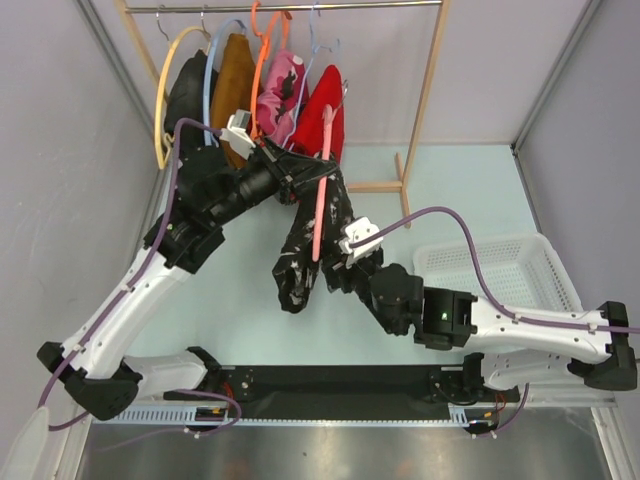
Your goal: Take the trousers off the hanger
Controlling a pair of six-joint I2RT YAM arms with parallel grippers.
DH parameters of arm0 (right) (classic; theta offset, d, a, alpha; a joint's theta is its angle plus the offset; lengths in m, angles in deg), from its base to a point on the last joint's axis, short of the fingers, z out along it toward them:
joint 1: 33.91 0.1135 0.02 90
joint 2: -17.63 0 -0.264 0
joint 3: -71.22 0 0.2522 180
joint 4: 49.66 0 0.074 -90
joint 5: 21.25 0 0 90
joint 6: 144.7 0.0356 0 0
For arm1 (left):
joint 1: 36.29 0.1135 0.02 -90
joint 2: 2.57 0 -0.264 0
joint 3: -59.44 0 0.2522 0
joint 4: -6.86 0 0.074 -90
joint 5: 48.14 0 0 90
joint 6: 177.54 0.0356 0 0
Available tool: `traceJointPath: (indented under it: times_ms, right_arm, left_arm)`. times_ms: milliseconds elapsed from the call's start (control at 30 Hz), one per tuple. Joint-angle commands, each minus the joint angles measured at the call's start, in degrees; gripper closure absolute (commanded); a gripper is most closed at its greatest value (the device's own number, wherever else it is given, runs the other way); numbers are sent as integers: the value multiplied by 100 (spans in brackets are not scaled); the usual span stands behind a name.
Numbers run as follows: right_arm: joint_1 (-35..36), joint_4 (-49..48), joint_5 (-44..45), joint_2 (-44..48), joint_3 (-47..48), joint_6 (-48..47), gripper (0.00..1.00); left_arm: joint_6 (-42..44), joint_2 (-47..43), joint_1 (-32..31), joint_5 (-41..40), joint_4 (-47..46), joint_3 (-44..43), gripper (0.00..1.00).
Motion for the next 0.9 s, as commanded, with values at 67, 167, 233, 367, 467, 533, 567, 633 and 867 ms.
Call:
traceJointPath:
  times_ms: [67, 167, 233, 367, 467, 533, 567, 633, 867]
  right_arm:
    - [-383, -1119, -121, 15, 150, -351, 39]
    - [-445, -1374, -288, 16, 18, -359, 38]
    - [-453, -1594, -385, -19, -44, -394, 36]
    - [-506, -1884, 1, -186, -26, -561, 34]
    - [-515, -2375, 265, -239, -149, -859, 39]
    - [-524, -3016, 441, -274, -324, -1018, 38]
    - [-524, -3262, 467, -301, -404, -1323, 27]
    - [-480, -4114, 555, -397, -562, -1685, 21]
    - [-541, -4995, 493, -511, -572, -2161, 60]
  left_arm:
    - [-364, -536, -17, 0, -690, -124, 100]
    - [-434, -545, -17, 97, -699, -124, 100]
    - [-452, -563, -25, 132, -699, -116, 100]
    - [-426, -607, -25, 158, -691, -115, 100]
    - [-417, -633, -25, 193, -638, -107, 100]
    - [-417, -642, -34, 237, -629, -80, 100]
    - [-426, -642, -52, 263, -620, -72, 100]
    - [-417, -668, -61, 255, -629, -36, 100]
    - [-347, -695, -131, 308, -559, 8, 99]
